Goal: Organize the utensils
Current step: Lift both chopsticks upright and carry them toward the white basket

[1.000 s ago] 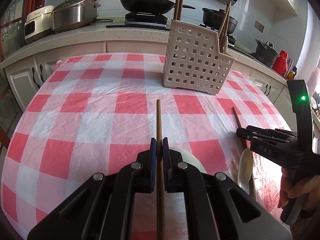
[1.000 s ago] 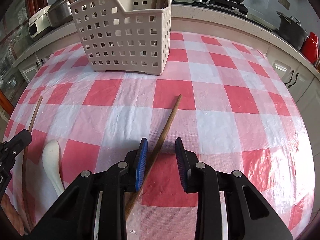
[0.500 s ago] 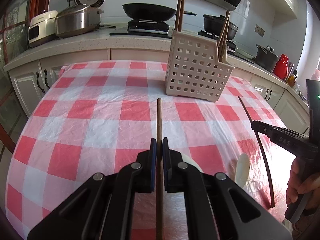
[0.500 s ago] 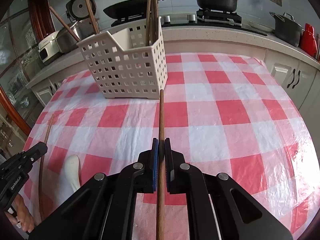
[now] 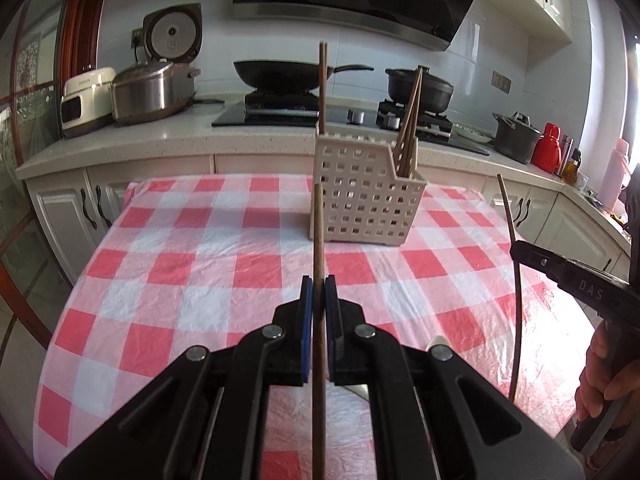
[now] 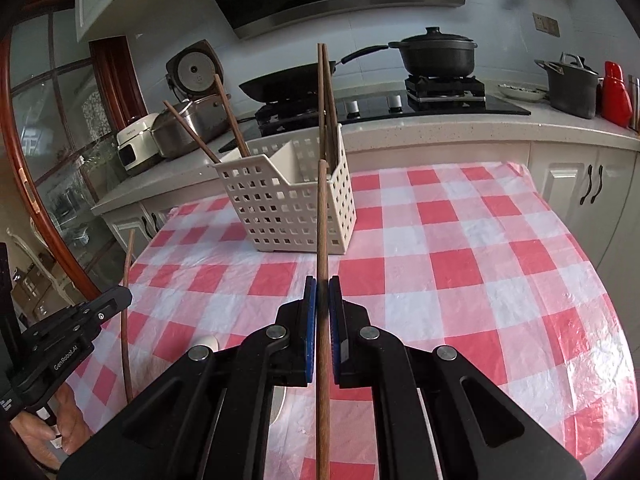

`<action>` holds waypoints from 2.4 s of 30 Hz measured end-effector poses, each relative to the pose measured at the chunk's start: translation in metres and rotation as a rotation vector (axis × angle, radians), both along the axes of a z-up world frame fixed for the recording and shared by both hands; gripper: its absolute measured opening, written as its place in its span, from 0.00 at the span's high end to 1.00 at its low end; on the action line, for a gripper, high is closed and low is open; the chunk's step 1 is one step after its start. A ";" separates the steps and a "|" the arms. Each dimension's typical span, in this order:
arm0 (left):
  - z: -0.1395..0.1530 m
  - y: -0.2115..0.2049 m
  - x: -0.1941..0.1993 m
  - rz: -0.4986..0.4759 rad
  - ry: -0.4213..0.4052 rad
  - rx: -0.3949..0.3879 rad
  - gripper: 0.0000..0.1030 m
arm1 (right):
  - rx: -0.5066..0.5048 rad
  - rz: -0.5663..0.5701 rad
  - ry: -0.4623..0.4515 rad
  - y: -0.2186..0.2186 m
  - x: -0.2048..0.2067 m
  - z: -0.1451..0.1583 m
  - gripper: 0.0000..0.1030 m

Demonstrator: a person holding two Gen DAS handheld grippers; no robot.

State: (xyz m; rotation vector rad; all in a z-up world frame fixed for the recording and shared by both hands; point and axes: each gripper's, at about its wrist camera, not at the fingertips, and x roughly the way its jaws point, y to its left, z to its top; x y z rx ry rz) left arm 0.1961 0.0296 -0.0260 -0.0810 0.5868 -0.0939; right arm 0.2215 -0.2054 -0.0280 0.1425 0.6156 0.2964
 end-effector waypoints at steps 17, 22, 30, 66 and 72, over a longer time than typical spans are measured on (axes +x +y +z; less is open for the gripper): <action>0.036 -0.017 -0.034 0.004 -0.138 0.068 0.94 | -0.025 0.021 -0.103 0.000 -0.029 0.023 0.94; 0.041 -0.017 -0.041 0.019 -0.167 0.083 0.94 | -0.031 0.020 -0.123 0.001 -0.034 0.028 0.94; 0.045 -0.014 -0.046 0.034 -0.183 0.085 0.94 | -0.027 0.027 -0.150 0.003 -0.042 0.037 0.94; 0.070 -0.001 -0.034 -0.007 -0.185 0.043 0.94 | -0.048 0.016 -0.206 0.003 -0.033 0.057 0.94; 0.084 -0.007 -0.009 -0.026 -0.188 0.077 0.94 | -0.062 0.018 -0.226 0.007 -0.011 0.071 0.94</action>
